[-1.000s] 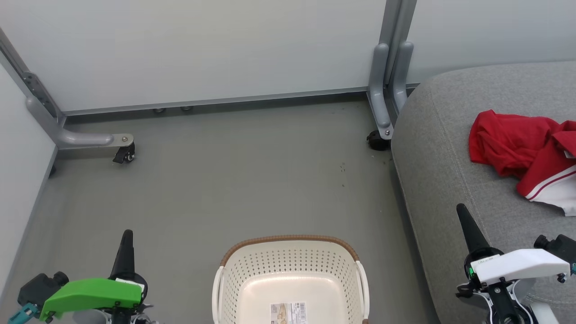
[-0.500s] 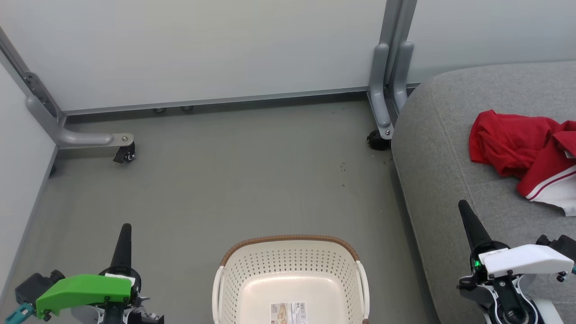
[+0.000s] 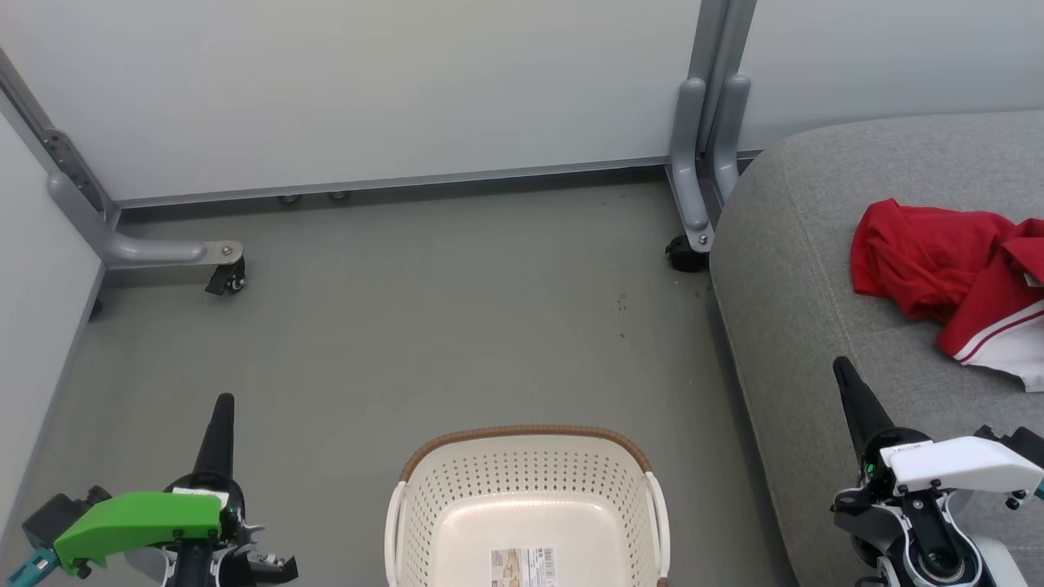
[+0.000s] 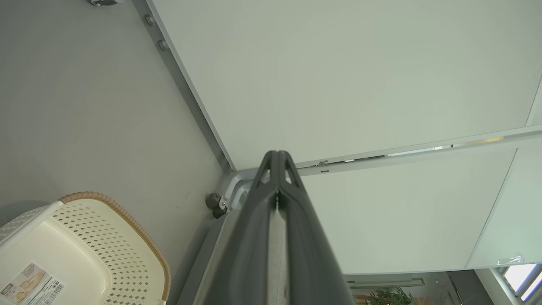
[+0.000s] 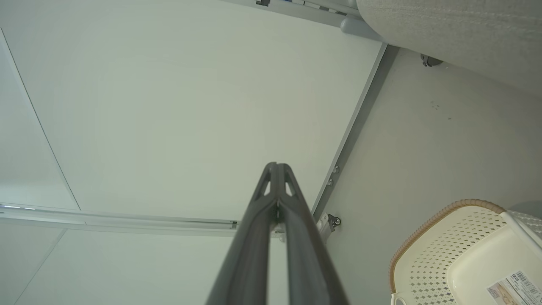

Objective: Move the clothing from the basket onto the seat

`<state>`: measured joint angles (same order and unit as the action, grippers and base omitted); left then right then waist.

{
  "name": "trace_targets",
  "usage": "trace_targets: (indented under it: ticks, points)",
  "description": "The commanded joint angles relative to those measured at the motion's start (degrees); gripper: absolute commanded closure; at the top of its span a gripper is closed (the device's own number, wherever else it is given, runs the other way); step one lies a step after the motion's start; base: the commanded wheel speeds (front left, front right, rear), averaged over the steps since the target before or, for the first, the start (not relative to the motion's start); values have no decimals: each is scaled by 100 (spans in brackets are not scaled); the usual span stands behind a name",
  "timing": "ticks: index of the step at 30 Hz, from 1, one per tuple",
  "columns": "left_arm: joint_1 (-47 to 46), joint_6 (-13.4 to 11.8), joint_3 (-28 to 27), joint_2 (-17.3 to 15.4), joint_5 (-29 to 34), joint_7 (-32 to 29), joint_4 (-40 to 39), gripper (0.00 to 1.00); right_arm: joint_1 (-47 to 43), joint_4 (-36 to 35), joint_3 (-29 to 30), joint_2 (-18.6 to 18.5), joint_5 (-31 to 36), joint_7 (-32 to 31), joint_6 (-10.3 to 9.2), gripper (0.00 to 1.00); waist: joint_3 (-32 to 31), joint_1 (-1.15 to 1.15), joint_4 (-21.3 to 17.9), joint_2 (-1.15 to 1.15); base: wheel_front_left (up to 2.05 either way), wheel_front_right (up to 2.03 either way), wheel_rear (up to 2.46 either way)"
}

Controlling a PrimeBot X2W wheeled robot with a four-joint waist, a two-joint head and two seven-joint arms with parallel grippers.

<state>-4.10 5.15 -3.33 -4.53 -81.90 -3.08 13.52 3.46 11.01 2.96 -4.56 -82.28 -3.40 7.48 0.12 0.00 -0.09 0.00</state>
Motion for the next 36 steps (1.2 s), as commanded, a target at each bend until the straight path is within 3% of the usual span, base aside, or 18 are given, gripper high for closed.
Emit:
trace_targets:
  ticks: [1,28,36]
  points:
    - [-119,57,-40,5,-109,-40,2,100,97,13,23,-27,-130,-22,3,100,0,0,1,0,0,0,0]
    - [-261,259,-317,147,-1083,-345,60,100,290,307,146,6,-1205,-150,2,100,6,0,8,0,0,0,0]
    - [-247,253,-320,148,-1076,-337,60,100,280,308,165,23,-1174,-161,2,100,6,0,9,0,0,0,0]
